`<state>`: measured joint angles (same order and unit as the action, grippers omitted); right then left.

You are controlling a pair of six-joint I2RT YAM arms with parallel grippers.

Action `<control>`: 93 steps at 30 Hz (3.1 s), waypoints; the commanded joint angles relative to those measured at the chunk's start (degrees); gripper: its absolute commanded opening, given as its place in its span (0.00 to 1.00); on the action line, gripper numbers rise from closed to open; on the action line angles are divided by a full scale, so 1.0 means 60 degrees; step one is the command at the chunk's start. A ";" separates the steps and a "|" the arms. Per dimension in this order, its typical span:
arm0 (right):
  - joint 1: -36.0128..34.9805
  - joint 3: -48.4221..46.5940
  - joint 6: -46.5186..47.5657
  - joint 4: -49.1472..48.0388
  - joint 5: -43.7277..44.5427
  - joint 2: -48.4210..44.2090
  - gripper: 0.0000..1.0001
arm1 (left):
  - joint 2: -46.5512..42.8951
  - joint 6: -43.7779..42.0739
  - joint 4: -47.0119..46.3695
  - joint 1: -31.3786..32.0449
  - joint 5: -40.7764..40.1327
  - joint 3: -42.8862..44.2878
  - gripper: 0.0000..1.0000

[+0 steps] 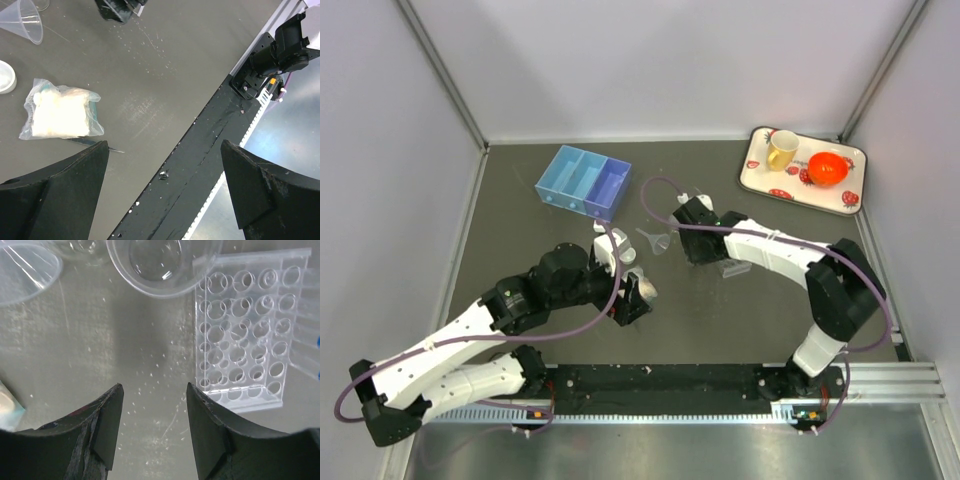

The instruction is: Organize the chemistry lab equipment

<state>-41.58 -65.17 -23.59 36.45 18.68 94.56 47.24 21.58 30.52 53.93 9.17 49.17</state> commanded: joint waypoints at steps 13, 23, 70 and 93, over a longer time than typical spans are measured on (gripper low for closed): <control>0.1114 -0.0843 0.0241 -0.1401 -0.0783 0.1026 0.53 | -0.0081 -0.0067 -0.0004 -0.0038 -0.0151 0.0111 0.99; 0.1583 -0.1194 0.0300 -0.1724 -0.0915 0.1729 0.53 | 0.0109 -0.0096 -0.0034 -0.0053 -0.0166 0.0140 0.99; 0.4879 0.1252 0.0285 -0.1651 -0.0374 -0.0028 0.59 | -0.0081 -0.0111 -0.0034 -0.0068 0.0025 0.0126 0.99; 0.5876 0.1486 0.0022 -0.1519 -0.0153 -0.0423 0.63 | -0.0535 -0.0126 0.0171 -0.0068 -0.0120 -0.0138 0.99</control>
<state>-7.14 -56.97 -22.70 26.63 16.67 96.25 44.99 21.06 31.73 53.71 9.80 48.40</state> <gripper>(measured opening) 0.626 0.989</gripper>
